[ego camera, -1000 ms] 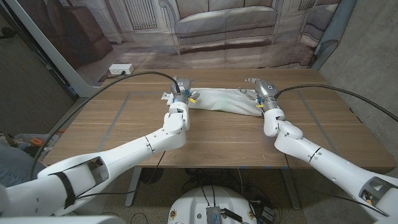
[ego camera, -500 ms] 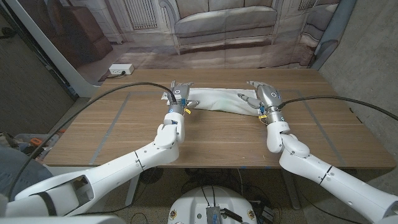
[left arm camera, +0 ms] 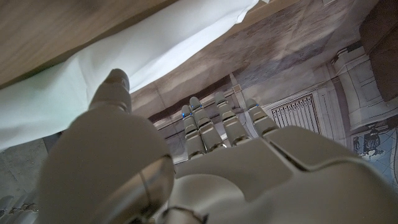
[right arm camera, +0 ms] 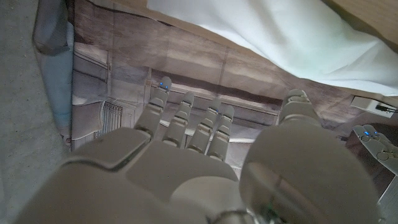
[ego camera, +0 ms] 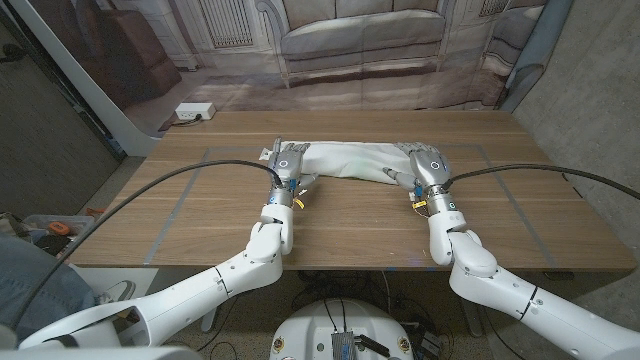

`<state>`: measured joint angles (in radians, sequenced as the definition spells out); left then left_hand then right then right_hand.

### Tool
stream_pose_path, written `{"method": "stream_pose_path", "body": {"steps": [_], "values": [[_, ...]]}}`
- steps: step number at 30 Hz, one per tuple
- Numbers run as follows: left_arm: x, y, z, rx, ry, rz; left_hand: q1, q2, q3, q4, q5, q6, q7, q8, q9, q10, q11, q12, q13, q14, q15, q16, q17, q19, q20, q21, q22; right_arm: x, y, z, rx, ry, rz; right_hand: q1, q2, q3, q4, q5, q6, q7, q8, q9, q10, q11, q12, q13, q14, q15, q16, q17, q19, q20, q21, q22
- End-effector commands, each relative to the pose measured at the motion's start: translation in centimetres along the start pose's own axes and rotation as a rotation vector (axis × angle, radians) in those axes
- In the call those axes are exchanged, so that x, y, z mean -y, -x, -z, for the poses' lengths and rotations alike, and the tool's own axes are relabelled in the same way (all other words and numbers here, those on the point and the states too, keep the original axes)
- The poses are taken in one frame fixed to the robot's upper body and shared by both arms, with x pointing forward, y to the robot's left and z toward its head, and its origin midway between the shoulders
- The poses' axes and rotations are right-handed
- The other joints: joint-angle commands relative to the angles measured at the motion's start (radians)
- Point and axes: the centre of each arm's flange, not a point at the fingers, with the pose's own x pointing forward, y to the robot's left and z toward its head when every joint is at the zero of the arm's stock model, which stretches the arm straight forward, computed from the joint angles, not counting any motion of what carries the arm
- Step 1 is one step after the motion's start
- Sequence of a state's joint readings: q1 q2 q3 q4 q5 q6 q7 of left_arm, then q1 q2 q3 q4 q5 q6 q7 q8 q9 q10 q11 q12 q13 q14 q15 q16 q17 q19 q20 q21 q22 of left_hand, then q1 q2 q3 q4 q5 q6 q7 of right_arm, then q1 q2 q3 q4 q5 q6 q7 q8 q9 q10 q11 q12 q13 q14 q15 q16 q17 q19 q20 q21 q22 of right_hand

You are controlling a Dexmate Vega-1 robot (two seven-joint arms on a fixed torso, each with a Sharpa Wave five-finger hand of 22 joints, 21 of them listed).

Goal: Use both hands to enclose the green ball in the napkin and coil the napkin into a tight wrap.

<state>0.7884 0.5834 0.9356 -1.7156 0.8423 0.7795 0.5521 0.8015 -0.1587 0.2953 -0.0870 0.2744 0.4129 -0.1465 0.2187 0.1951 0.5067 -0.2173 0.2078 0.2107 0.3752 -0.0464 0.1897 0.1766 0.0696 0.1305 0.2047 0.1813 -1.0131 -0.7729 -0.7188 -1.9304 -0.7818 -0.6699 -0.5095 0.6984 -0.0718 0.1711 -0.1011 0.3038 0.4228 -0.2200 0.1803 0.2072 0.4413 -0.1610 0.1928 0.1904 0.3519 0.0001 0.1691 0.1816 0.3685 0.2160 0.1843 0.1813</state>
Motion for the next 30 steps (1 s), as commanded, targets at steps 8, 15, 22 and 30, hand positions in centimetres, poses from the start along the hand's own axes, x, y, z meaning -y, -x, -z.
{"method": "stream_pose_path", "body": {"steps": [8, 15, 22, 30], "values": [[1.7, -0.8, -0.4, 0.042, -0.095, 0.048, 0.028, 0.010, 0.003, -0.018, 0.016, 0.016, -0.009, 0.007, 0.002, 0.022, -0.002, 0.008, 0.000, -0.001, -0.104, 0.001, 0.000, -0.001, -0.022, 0.001, 0.002, -1.3, 0.0, 0.3, 0.007, 0.123, -0.093, 0.023, -0.001, 0.006, -0.013, 0.013, -0.005, -0.001, 0.011, 0.003, 0.006, -0.025, 0.012, 0.003, -0.002, -0.007, 0.012, -0.001, -0.015, 0.004, 0.002, 0.003], [2.1, -1.5, -0.5, 0.042, -0.133, 0.098, 0.035, 0.011, 0.002, -0.022, 0.018, 0.022, -0.011, 0.008, 0.002, 0.030, -0.002, 0.008, -0.001, -0.006, -0.107, -0.002, 0.000, -0.010, -0.027, -0.003, 0.001, -1.7, -0.2, 0.4, -0.012, 0.134, -0.121, 0.024, 0.000, 0.006, -0.013, 0.015, 0.000, -0.001, 0.014, 0.003, 0.011, -0.027, 0.015, 0.003, 0.002, -0.008, 0.015, 0.000, -0.017, 0.004, 0.003, 0.003], [2.6, -1.4, -0.5, 0.027, -0.145, 0.107, 0.043, 0.014, 0.001, -0.026, 0.021, 0.025, -0.014, 0.008, 0.002, 0.034, -0.002, 0.007, -0.002, -0.009, -0.115, -0.003, -0.001, -0.013, -0.030, -0.004, 0.001, -2.1, -0.1, 0.3, -0.009, 0.146, -0.133, 0.025, 0.001, 0.006, -0.014, 0.017, 0.002, -0.001, 0.016, 0.003, 0.013, -0.031, 0.017, 0.003, 0.008, -0.011, 0.017, 0.000, -0.017, 0.003, 0.004, 0.003], [2.8, -1.1, -0.5, -0.004, -0.138, 0.069, 0.053, 0.022, 0.003, -0.029, 0.023, 0.033, -0.020, 0.009, 0.002, 0.037, -0.002, 0.005, -0.002, -0.006, -0.120, -0.002, -0.001, -0.010, -0.035, -0.003, 0.001, -2.5, -0.5, 0.1, 0.016, 0.173, -0.106, 0.026, 0.001, 0.004, -0.014, 0.023, 0.009, -0.001, 0.020, 0.003, 0.024, -0.042, 0.023, 0.003, 0.026, -0.022, 0.023, 0.000, -0.012, 0.003, 0.009, 0.004]]}}
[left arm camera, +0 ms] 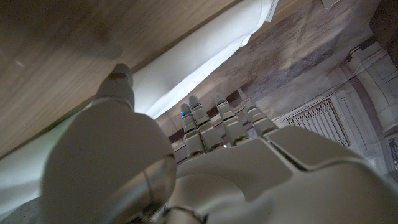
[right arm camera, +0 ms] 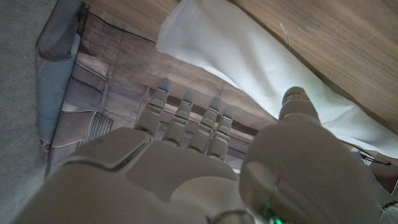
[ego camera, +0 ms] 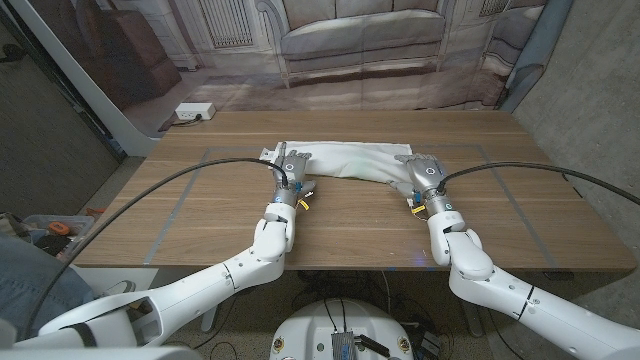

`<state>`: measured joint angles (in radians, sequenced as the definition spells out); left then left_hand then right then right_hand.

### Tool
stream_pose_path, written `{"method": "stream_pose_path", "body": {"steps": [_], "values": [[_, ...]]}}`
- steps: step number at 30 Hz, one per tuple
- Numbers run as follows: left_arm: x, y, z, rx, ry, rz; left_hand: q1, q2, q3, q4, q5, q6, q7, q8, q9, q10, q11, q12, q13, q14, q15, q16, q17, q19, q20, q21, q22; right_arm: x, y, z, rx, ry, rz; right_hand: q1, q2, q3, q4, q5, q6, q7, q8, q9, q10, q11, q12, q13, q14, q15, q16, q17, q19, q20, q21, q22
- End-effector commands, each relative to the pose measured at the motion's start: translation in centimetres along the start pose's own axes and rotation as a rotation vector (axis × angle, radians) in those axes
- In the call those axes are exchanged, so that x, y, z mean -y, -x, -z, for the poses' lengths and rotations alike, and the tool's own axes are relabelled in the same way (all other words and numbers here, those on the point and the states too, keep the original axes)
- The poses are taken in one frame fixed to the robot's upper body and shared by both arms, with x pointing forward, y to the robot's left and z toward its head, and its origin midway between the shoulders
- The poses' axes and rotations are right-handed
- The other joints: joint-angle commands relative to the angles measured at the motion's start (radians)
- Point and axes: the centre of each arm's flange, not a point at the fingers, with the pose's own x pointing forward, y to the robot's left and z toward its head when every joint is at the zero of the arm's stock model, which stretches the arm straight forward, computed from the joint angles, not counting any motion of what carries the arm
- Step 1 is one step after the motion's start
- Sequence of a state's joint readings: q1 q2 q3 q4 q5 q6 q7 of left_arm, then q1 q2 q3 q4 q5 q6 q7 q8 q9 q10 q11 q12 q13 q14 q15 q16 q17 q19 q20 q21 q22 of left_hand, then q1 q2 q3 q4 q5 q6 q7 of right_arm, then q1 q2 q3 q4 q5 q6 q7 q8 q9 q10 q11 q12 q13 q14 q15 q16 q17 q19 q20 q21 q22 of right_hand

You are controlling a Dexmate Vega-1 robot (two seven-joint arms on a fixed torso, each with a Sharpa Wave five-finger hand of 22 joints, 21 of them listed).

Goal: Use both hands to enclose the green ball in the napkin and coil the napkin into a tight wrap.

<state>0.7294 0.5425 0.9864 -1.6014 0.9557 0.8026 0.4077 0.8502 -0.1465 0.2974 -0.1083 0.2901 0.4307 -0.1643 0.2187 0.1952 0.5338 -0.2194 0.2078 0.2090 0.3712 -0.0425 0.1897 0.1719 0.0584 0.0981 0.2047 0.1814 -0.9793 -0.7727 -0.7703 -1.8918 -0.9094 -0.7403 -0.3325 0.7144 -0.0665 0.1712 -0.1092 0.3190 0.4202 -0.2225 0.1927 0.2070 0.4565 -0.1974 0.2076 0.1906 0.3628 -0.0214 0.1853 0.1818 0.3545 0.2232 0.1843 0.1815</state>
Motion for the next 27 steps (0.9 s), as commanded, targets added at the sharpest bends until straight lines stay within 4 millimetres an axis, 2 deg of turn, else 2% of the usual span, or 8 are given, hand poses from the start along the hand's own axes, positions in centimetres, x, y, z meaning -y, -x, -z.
{"method": "stream_pose_path", "body": {"steps": [1, 8, 12, 27], "values": [[0.4, 0.1, 0.0, -0.031, -0.005, -0.021, 0.006, 0.011, 0.001, -0.008, 0.008, 0.015, -0.002, 0.009, 0.002, 0.011, 0.000, 0.005, -0.001, 0.000, -0.125, -0.001, 0.004, 0.001, -0.002, -0.003, 0.001, -0.5, -0.5, -0.3, 0.023, 0.041, 0.018, 0.011, -0.004, 0.004, -0.006, 0.008, 0.012, 0.002, 0.008, 0.003, 0.009, -0.006, 0.008, 0.002, 0.015, -0.002, 0.007, 0.000, 0.002, -0.004, 0.009, 0.004], [0.5, -0.1, -0.1, -0.027, -0.002, -0.026, 0.011, 0.019, 0.003, -0.008, 0.010, 0.019, -0.005, 0.010, 0.002, 0.015, 0.000, 0.004, -0.001, 0.001, -0.125, -0.001, 0.004, 0.002, -0.001, -0.003, 0.000, -1.2, -1.0, -0.1, 0.040, 0.061, 0.041, 0.013, -0.005, 0.004, -0.007, 0.010, 0.011, 0.001, 0.008, 0.003, 0.007, -0.009, 0.007, 0.002, 0.020, -0.005, 0.008, 0.000, 0.005, -0.004, 0.010, 0.004], [0.7, -0.1, -0.2, -0.028, 0.003, -0.037, 0.011, 0.022, 0.003, -0.007, 0.010, 0.022, -0.005, 0.010, 0.002, 0.016, 0.000, 0.004, -0.002, 0.003, -0.125, 0.000, 0.004, 0.002, -0.003, -0.003, 0.000, -1.7, -1.2, 0.0, 0.061, 0.051, 0.060, 0.033, 0.001, 0.008, -0.014, 0.024, 0.047, 0.001, 0.022, 0.003, 0.034, -0.014, 0.017, 0.002, 0.059, -0.033, 0.014, -0.001, 0.037, -0.005, 0.023, 0.005], [1.6, -1.7, -1.1, -0.021, 0.030, -0.021, 0.012, 0.030, 0.000, -0.003, 0.011, 0.051, -0.008, 0.019, 0.002, 0.029, -0.001, 0.004, -0.002, 0.020, -0.128, 0.004, 0.005, 0.011, -0.006, 0.000, 0.000, -2.7, -1.9, 0.6, 0.052, 0.051, 0.039, 0.049, 0.005, 0.011, -0.019, 0.034, 0.068, 0.001, 0.029, 0.003, 0.050, -0.015, 0.020, 0.002, 0.083, -0.042, 0.016, -0.001, 0.060, -0.006, 0.028, 0.005]]}}
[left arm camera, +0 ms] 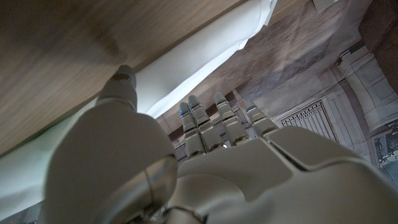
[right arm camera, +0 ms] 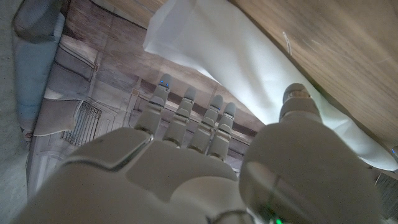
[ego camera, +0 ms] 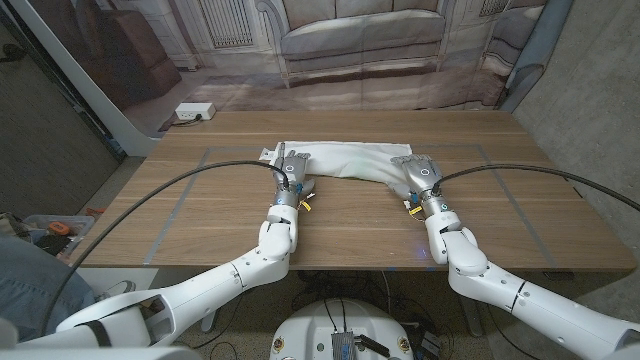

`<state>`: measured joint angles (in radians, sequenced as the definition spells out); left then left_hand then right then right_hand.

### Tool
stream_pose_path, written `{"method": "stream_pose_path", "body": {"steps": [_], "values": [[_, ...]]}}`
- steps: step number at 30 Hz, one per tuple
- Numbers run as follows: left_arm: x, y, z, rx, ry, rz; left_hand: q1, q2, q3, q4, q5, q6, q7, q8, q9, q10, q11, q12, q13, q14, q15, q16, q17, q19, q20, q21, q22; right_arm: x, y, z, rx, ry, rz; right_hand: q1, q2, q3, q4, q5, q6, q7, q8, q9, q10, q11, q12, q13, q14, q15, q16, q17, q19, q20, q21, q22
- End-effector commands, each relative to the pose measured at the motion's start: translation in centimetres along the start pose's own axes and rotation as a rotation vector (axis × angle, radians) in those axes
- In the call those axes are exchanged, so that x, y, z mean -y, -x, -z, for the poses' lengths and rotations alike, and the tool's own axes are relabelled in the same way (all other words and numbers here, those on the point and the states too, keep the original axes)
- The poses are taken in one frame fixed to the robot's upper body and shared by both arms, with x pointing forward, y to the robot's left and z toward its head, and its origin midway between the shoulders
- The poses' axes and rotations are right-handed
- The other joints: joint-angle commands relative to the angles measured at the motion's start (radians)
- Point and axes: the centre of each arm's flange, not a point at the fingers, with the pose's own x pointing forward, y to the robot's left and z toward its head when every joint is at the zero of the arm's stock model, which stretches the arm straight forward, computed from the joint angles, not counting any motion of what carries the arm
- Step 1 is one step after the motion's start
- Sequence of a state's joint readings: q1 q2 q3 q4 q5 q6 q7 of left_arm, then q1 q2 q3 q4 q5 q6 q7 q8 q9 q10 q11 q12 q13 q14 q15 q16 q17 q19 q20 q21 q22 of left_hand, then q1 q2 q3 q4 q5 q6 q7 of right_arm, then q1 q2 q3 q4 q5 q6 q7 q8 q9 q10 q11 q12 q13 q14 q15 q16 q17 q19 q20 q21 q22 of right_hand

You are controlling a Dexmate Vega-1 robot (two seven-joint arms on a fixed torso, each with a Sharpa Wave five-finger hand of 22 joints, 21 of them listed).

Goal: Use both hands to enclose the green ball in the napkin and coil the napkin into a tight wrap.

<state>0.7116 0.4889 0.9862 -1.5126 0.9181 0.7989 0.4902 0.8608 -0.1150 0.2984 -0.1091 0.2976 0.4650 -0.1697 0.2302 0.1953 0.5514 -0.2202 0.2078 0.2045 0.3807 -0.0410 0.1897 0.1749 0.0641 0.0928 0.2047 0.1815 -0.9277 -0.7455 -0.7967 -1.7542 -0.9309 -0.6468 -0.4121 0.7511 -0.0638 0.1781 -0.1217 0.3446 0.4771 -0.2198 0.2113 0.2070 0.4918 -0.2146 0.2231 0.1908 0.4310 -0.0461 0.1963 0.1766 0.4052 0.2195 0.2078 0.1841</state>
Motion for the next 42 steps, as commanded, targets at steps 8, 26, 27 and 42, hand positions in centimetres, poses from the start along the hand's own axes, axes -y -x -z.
{"method": "stream_pose_path", "body": {"steps": [8, 26, 27, 42], "values": [[0.9, -1.8, -1.6, 0.026, 0.034, -0.004, 0.000, 0.006, -0.003, 0.001, 0.003, 0.044, -0.013, 0.014, 0.001, 0.035, -0.001, 0.008, 0.002, 0.029, -0.132, 0.008, 0.002, 0.014, -0.006, 0.002, 0.000, -1.2, -0.6, 0.7, -0.002, -0.011, 0.024, 0.029, 0.014, -0.001, -0.004, 0.024, 0.117, -0.004, 0.037, 0.004, 0.093, -0.001, 0.017, 0.003, 0.105, -0.058, 0.009, 0.005, 0.072, -0.002, 0.009, 0.001], [0.5, -2.3, -1.5, -0.012, 0.123, -0.108, 0.089, 0.106, 0.053, -0.010, -0.060, 0.365, -0.041, 0.078, -0.009, 0.318, -0.002, 0.027, -0.003, 0.244, -0.155, 0.013, 0.001, 0.152, -0.087, 0.017, -0.001, -1.7, -1.5, 0.7, 0.019, -0.050, 0.106, 0.058, 0.034, -0.008, -0.002, 0.034, 0.251, -0.004, 0.065, 0.005, 0.234, -0.003, 0.024, 0.005, 0.244, -0.102, 0.013, 0.005, 0.138, -0.007, 0.007, 0.001], [0.4, -2.3, -1.4, -0.013, 0.130, -0.114, 0.098, 0.110, 0.061, -0.014, -0.067, 0.393, -0.042, 0.079, -0.011, 0.347, -0.002, 0.026, -0.004, 0.272, -0.158, 0.014, 0.001, 0.168, -0.100, 0.018, -0.002, -1.7, -1.6, 0.6, 0.023, -0.061, 0.116, 0.063, 0.038, -0.008, -0.002, 0.033, 0.267, -0.004, 0.069, 0.005, 0.251, -0.004, 0.025, 0.005, 0.258, -0.107, 0.013, 0.005, 0.148, -0.013, 0.008, 0.001], [-0.5, -2.5, -1.0, -0.014, 0.239, -0.150, 0.129, 0.179, 0.168, -0.014, -0.113, 0.659, 0.001, 0.104, -0.015, 0.588, 0.000, 0.021, -0.008, 0.528, -0.170, 0.006, -0.002, 0.332, -0.161, 0.025, -0.005, -2.3, -2.8, 0.9, 0.028, -0.147, 0.177, 0.168, 0.135, 0.040, -0.017, -0.013, 0.558, -0.007, 0.154, 0.003, 0.531, -0.006, 0.037, 0.005, 0.448, -0.130, 0.008, 0.004, 0.221, -0.061, 0.004, 0.001]]}}
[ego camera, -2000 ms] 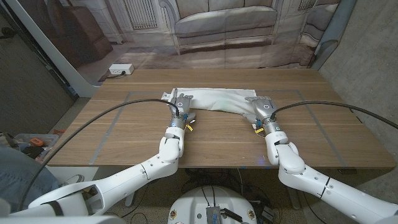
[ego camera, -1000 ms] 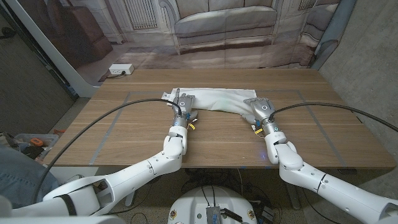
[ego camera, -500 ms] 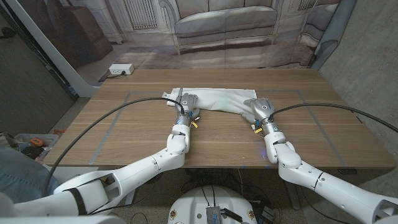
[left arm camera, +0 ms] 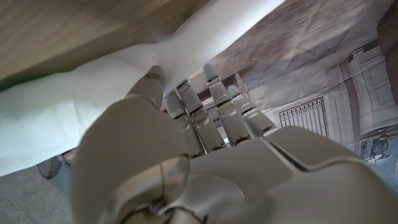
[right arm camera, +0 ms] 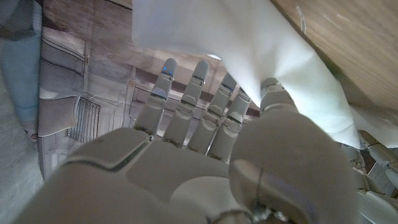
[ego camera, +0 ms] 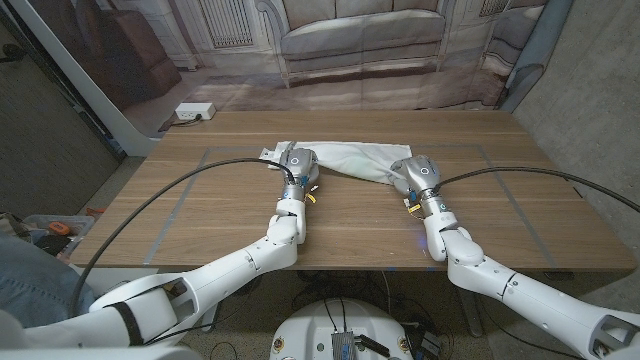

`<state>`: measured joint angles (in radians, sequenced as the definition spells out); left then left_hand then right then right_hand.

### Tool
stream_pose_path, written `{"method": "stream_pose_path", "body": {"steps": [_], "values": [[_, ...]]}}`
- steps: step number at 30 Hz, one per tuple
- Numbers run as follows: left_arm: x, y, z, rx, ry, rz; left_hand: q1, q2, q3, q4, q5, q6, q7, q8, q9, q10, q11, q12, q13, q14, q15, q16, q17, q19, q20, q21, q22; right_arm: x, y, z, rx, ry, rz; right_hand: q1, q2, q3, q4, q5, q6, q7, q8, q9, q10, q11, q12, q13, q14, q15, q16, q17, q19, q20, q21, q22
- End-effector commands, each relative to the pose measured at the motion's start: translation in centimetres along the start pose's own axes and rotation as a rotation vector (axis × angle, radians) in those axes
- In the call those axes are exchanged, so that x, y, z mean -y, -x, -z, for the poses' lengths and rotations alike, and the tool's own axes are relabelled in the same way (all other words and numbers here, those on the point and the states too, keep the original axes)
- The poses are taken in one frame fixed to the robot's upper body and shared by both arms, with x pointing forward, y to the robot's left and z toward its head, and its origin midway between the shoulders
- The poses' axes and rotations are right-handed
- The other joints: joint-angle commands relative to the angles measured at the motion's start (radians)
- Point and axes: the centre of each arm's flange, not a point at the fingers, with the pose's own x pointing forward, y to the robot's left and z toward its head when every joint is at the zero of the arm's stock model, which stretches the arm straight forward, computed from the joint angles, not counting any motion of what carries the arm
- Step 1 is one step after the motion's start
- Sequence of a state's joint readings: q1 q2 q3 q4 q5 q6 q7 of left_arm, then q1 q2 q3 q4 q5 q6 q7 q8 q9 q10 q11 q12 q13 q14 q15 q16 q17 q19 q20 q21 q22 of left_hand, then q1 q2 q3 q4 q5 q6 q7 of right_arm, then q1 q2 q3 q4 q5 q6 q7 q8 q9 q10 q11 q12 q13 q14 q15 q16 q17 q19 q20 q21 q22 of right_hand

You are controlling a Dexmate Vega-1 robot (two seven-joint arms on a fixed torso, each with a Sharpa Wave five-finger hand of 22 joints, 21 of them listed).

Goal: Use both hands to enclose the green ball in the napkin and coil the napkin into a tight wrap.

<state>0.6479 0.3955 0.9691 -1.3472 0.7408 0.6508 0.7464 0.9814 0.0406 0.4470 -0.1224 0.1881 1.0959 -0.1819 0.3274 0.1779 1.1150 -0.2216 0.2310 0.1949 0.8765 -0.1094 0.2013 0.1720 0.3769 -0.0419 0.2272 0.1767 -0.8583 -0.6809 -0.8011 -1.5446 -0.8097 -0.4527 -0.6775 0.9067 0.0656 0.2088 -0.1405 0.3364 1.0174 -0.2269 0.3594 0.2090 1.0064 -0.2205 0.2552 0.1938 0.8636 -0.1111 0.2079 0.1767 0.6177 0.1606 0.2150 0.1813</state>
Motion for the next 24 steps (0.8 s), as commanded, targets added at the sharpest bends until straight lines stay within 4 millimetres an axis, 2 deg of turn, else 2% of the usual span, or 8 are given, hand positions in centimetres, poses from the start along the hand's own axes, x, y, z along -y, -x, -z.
{"method": "stream_pose_path", "body": {"steps": [1, 8, 11, 12, 16, 19, 24], "values": [[-0.9, -0.3, 0.1, -0.005, 0.090, -0.027, 0.007, 0.025, 0.022, 0.000, -0.004, 0.031, 0.012, 0.006, 0.003, 0.028, 0.002, -0.002, 0.001, 0.040, -0.101, -0.005, 0.002, 0.021, -0.027, 0.002, 0.000, -0.3, -1.1, 0.5, -0.005, -0.043, 0.040, 0.013, 0.007, 0.010, 0.002, -0.005, 0.020, 0.000, 0.007, 0.001, 0.017, 0.000, 0.005, 0.002, 0.016, -0.065, -0.004, 0.004, 0.009, -0.003, -0.003, 0.004], [-1.9, -1.1, 0.1, -0.005, 0.113, 0.016, 0.008, 0.022, 0.033, -0.002, -0.005, 0.038, 0.015, 0.002, 0.003, 0.047, 0.001, -0.003, 0.001, 0.058, -0.099, -0.008, 0.001, 0.026, -0.027, -0.003, -0.001, 0.6, -2.2, 0.7, -0.007, -0.029, 0.039, 0.017, 0.012, 0.013, 0.002, -0.009, 0.030, 0.000, 0.010, 0.001, 0.028, -0.001, 0.004, 0.002, 0.023, -0.065, -0.004, 0.004, -0.006, -0.007, -0.010, 0.004], [-2.5, -1.6, 0.0, -0.008, 0.122, 0.025, 0.007, 0.019, 0.036, -0.003, -0.006, 0.041, 0.018, 0.001, 0.003, 0.051, 0.001, -0.004, 0.001, 0.063, -0.098, -0.010, 0.000, 0.026, -0.024, -0.005, -0.001, 1.2, -2.8, 0.5, -0.008, -0.021, 0.028, 0.023, 0.013, 0.015, 0.000, -0.014, 0.038, 0.000, 0.011, -0.001, 0.037, -0.001, 0.001, 0.001, 0.029, -0.066, -0.007, 0.004, -0.033, -0.026, -0.019, 0.004], [-2.7, -1.7, 0.0, -0.008, 0.121, 0.030, 0.008, 0.019, 0.038, -0.003, -0.006, 0.043, 0.019, 0.001, 0.003, 0.052, 0.001, -0.005, 0.000, 0.064, -0.098, -0.011, 0.000, 0.027, -0.023, -0.005, -0.001, 1.3, -3.0, 0.5, -0.006, -0.017, 0.024, 0.026, 0.012, 0.017, -0.001, -0.017, 0.041, 0.000, 0.011, -0.001, 0.040, -0.001, -0.002, 0.001, 0.031, -0.067, -0.009, 0.003, -0.044, -0.039, -0.022, 0.005], [-3.6, -2.5, -0.1, -0.010, 0.132, 0.053, 0.005, 0.018, 0.040, -0.002, -0.007, 0.046, 0.020, 0.000, 0.003, 0.055, 0.002, -0.006, 0.000, 0.068, -0.097, -0.011, 0.000, 0.028, -0.020, -0.006, -0.001, 2.0, -3.9, 0.1, 0.004, -0.013, 0.010, 0.026, 0.011, 0.017, -0.001, -0.021, 0.043, 0.000, 0.011, -0.003, 0.044, -0.001, -0.005, 0.001, 0.032, -0.067, -0.011, 0.004, -0.062, -0.048, -0.026, 0.005], [-4.2, -3.0, -0.1, -0.012, 0.139, 0.056, -0.002, 0.017, 0.042, 0.002, -0.009, 0.050, 0.039, -0.002, 0.003, 0.058, 0.005, -0.008, -0.001, 0.080, -0.094, -0.010, 0.001, 0.031, -0.015, -0.007, 0.000, 2.4, -4.5, -0.1, 0.013, -0.005, 0.003, 0.026, 0.010, 0.017, -0.001, -0.023, 0.044, 0.000, 0.011, -0.003, 0.045, -0.001, -0.006, 0.001, 0.032, -0.067, -0.012, 0.004, -0.068, -0.048, -0.027, 0.006], [-5.0, -3.7, -0.4, -0.025, 0.127, 0.052, -0.010, 0.016, 0.047, 0.006, -0.010, 0.059, 0.052, -0.006, 0.003, 0.068, 0.007, -0.010, -0.002, 0.091, -0.093, -0.011, 0.000, 0.040, -0.014, -0.007, 0.000, 2.8, -6.1, -0.6, -0.006, 0.026, -0.042, 0.024, 0.011, 0.020, 0.000, -0.034, 0.048, 0.000, 0.010, -0.004, 0.046, 0.000, -0.014, 0.000, 0.024, -0.070, -0.018, 0.003, -0.103, -0.064, -0.031, 0.007]]}}
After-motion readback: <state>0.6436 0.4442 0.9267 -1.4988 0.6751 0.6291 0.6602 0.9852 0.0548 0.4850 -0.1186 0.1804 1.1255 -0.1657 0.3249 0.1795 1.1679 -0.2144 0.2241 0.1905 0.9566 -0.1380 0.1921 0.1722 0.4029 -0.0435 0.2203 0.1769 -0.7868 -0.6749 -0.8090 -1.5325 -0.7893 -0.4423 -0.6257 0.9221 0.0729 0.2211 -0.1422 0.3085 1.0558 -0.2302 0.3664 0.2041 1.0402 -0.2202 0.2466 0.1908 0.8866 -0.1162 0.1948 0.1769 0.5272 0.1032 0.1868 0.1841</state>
